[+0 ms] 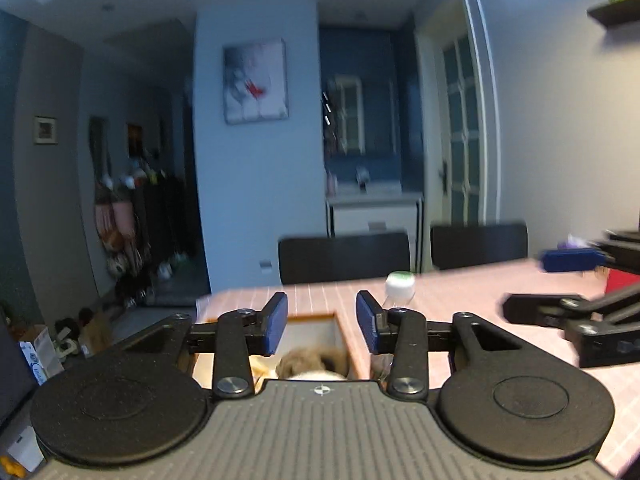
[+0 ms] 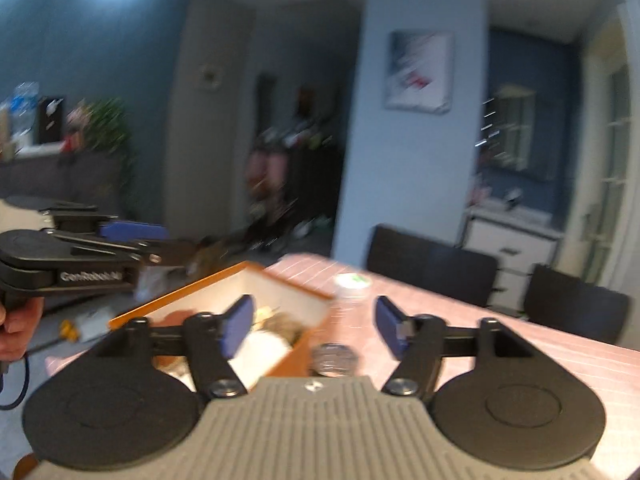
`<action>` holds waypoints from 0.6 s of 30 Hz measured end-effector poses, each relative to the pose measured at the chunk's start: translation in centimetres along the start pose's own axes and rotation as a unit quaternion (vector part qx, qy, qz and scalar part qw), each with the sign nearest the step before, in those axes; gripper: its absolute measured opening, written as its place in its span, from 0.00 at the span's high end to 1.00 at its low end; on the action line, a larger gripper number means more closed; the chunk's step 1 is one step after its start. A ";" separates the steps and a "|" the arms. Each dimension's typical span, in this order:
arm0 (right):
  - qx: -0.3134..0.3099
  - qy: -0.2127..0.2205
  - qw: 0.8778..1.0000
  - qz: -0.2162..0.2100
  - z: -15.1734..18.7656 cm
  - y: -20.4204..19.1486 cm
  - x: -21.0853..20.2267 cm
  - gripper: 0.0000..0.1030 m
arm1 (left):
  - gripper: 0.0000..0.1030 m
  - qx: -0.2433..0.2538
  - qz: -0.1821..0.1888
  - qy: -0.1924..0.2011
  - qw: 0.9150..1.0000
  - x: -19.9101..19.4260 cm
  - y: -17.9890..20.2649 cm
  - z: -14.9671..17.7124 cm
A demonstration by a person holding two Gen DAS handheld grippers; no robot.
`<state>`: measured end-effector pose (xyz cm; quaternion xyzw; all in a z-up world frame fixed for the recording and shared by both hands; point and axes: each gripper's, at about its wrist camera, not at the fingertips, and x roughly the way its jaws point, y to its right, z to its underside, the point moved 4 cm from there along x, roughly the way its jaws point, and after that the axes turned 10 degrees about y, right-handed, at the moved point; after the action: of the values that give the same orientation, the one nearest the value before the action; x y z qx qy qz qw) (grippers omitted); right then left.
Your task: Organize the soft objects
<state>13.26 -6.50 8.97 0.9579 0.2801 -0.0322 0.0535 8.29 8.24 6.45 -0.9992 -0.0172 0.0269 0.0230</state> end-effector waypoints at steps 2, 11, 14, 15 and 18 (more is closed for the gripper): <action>-0.002 0.017 1.000 0.025 0.4 0.6 -2.3 0.24 | 0.48 -0.014 0.001 0.018 1.000 -0.7 1.1 0.3; 0.056 0.044 0.993 0.094 3.1 2.0 -10.0 0.08 | 0.19 0.053 -0.046 0.023 0.997 -3.2 6.5 2.8; 0.070 0.037 0.991 0.104 4.2 1.8 -11.1 0.05 | 0.14 0.035 -0.049 0.002 0.998 -4.1 7.3 3.6; 0.069 0.033 0.991 0.109 4.5 1.8 -11.1 0.05 | 0.12 0.026 -0.051 -0.004 0.998 -4.4 7.2 3.7; 0.067 0.008 0.991 0.120 5.9 1.3 -10.9 0.04 | 0.09 0.021 -0.063 -0.023 0.998 -5.0 7.1 4.5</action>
<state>4.59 -14.13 4.23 0.9863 0.1608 -0.0366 -0.0093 3.27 1.17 1.91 -0.9945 -0.0803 0.0491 0.0452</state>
